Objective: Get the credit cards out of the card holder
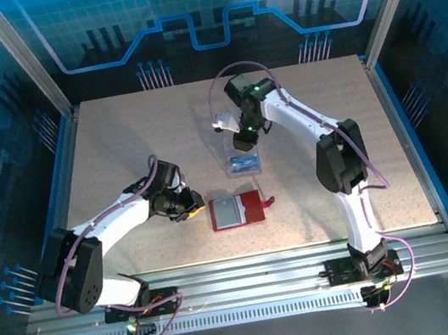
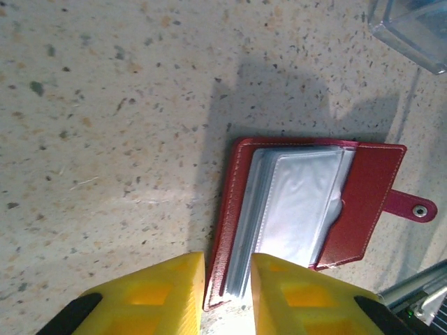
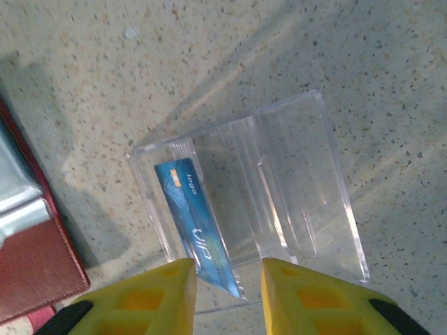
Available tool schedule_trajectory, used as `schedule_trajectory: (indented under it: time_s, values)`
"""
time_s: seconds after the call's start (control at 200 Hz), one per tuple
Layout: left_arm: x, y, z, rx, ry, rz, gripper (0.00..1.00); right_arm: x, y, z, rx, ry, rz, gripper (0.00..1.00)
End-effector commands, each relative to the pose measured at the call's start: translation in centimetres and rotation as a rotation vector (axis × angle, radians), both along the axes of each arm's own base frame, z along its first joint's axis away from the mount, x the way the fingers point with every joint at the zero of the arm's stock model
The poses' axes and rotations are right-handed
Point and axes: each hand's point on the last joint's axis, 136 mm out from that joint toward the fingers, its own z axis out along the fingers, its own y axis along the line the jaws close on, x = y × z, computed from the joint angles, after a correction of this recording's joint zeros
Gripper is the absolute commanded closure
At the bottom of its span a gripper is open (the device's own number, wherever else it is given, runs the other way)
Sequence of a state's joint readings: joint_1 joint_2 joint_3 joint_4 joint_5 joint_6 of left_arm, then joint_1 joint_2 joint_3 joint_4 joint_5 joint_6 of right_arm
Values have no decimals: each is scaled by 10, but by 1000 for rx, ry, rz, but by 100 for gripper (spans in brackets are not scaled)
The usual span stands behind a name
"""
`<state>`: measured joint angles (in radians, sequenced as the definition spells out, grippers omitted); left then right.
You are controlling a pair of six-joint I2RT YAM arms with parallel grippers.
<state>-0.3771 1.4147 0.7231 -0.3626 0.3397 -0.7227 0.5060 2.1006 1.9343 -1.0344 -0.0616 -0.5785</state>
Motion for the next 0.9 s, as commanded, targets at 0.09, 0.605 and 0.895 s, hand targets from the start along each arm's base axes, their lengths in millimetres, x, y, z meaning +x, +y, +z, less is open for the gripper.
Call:
schedule_trajectory:
  time_s: [0.09, 0.605, 0.895]
  values:
    - [5, -19, 7, -65, -16, -55, 76, -10, 4, 26, 212, 14, -288, 68]
    - [5, -39, 0, -83, 0, -87, 77, -88, 6, 13, 514, 425, -819, 75]
    - [3, -39, -5, -81, 14, -82, 81, -132, 33, -6, 582, 616, -883, 75]
